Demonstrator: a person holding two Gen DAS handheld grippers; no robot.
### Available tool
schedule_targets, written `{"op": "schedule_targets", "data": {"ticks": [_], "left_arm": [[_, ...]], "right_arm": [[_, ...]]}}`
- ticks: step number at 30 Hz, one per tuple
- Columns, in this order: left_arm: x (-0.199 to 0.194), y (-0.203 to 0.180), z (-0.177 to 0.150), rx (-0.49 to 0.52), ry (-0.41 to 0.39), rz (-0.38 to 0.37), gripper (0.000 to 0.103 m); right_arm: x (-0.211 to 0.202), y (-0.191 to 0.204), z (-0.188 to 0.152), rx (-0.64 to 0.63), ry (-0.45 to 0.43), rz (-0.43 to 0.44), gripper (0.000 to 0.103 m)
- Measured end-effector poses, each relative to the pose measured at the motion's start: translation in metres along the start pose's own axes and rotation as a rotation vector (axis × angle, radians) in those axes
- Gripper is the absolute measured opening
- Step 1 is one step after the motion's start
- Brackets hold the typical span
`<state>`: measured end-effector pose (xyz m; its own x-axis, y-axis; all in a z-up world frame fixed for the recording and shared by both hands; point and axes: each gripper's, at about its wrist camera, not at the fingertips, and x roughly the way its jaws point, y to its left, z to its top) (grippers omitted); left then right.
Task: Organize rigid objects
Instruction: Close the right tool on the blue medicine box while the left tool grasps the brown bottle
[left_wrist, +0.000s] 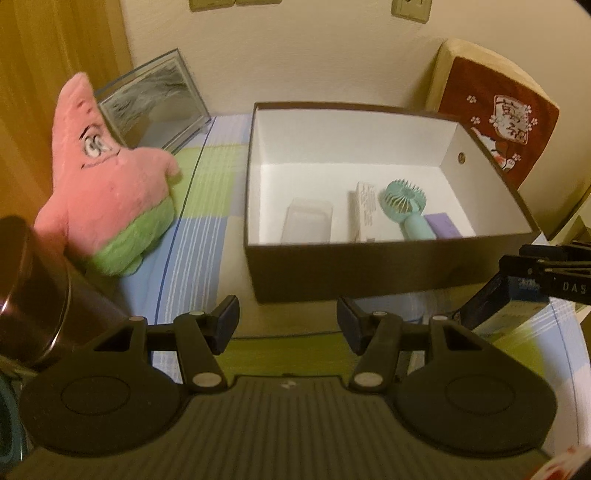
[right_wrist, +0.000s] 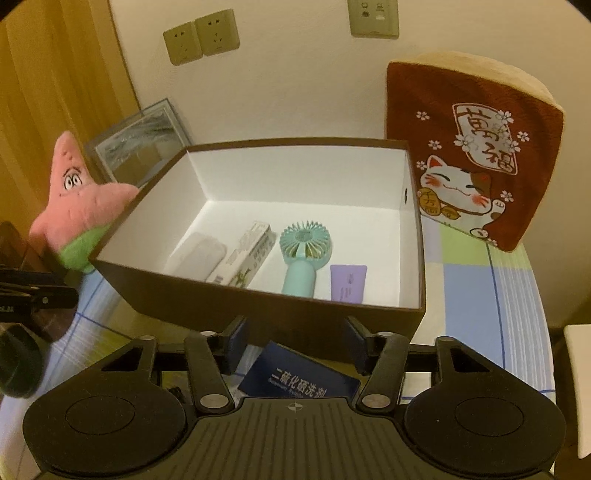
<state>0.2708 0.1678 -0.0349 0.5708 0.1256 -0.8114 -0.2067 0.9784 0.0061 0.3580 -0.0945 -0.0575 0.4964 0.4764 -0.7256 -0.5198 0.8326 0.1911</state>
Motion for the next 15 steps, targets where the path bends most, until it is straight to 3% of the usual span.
{"op": "schedule_targets", "data": {"ticks": [1, 4, 15], "left_arm": [[0.0, 0.001, -0.003, -0.001, 0.003, 0.002, 0.056], [-0.001, 0.002, -0.01, -0.008, 0.015, 0.0, 0.056], [-0.008, 0.001, -0.037, -0.002, 0.047, -0.026, 0.056]], "right_arm": [[0.001, 0.001, -0.001, -0.005, 0.007, 0.003, 0.04], [0.002, 0.002, -0.008, -0.015, 0.009, 0.016, 0.035], [-0.031, 0.012, -0.047, -0.014, 0.032, 0.065, 0.033]]}}
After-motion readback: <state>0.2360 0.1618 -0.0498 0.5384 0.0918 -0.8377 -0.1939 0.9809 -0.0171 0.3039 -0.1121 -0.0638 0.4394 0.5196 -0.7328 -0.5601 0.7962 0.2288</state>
